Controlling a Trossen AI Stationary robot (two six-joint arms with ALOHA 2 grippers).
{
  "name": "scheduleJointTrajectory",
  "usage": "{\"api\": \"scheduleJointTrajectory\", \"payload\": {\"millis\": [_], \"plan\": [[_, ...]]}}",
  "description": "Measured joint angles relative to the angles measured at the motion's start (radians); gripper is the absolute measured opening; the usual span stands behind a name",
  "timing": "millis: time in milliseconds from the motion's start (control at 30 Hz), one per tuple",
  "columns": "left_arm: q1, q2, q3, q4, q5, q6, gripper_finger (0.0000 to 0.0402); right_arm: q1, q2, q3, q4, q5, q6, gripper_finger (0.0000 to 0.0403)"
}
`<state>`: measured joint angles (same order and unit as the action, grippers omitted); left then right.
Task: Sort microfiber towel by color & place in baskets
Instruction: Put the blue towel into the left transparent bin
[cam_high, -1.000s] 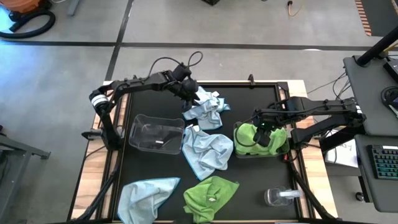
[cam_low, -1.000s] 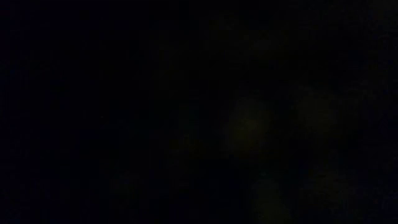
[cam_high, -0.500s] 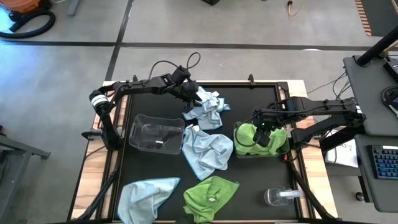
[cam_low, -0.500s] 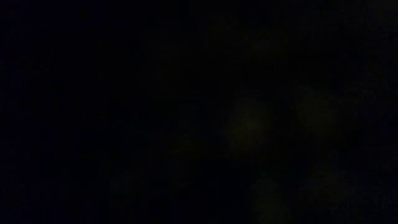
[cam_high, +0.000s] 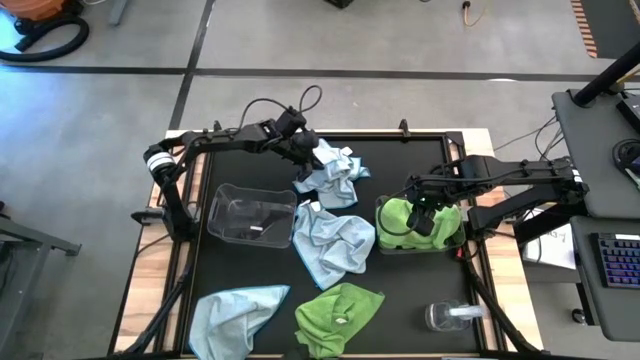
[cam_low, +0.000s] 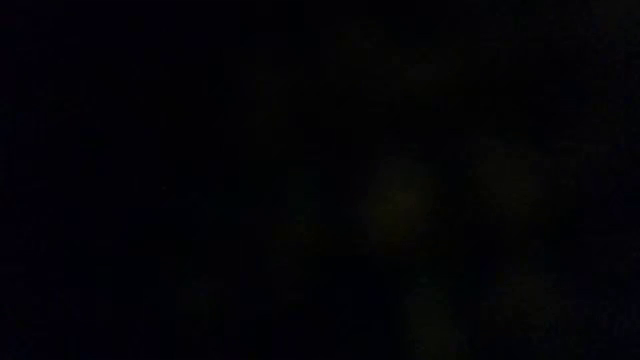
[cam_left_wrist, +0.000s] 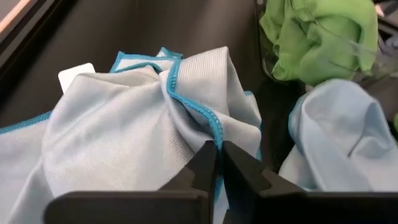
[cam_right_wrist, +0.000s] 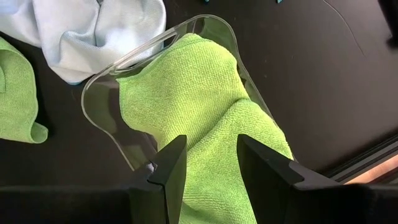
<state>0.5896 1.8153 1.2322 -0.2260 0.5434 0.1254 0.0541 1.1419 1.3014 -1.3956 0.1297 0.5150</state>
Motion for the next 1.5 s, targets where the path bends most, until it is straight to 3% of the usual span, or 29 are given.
{"api": "scheduleJointTrajectory", "payload": {"millis": [167, 333, 667, 800, 1033, 1200, 1500], "plan": [[-0.002, 0.000, 0.045, -0.021, 0.001, -0.093, 0.0003, 0.000, 0.000, 0.000, 0.000, 0.002, -0.003, 0.0137], [-0.017, 0.000, 0.140, -0.091, 0.067, -0.121, 0.0001, 0.000, 0.000, 0.000, 0.000, 0.002, -0.003, 0.0137], [-0.069, 0.000, 0.540, -0.482, 0.075, -0.064, 0.0000, 0.000, 0.000, 0.000, 0.001, 0.002, -0.003, 0.0137], [-0.105, 0.000, 0.756, -0.701, -0.062, 0.002, 0.0000, 0.000, 0.000, 0.000, 0.001, 0.003, -0.003, 0.0137], [-0.182, -0.001, 1.114, -1.061, -0.431, 0.056, 0.0000, 0.000, 0.000, 0.000, 0.002, 0.003, -0.003, 0.0137], [-0.210, -0.124, 1.040, -1.090, -0.580, 0.010, 0.0000, 0.000, -0.001, 0.000, 0.003, 0.004, -0.003, 0.0137], [-0.212, -0.342, 0.884, -1.132, -0.666, -0.156, 0.0000, 0.000, -0.001, 0.000, 0.019, 0.004, -0.003, 0.0137]]}}
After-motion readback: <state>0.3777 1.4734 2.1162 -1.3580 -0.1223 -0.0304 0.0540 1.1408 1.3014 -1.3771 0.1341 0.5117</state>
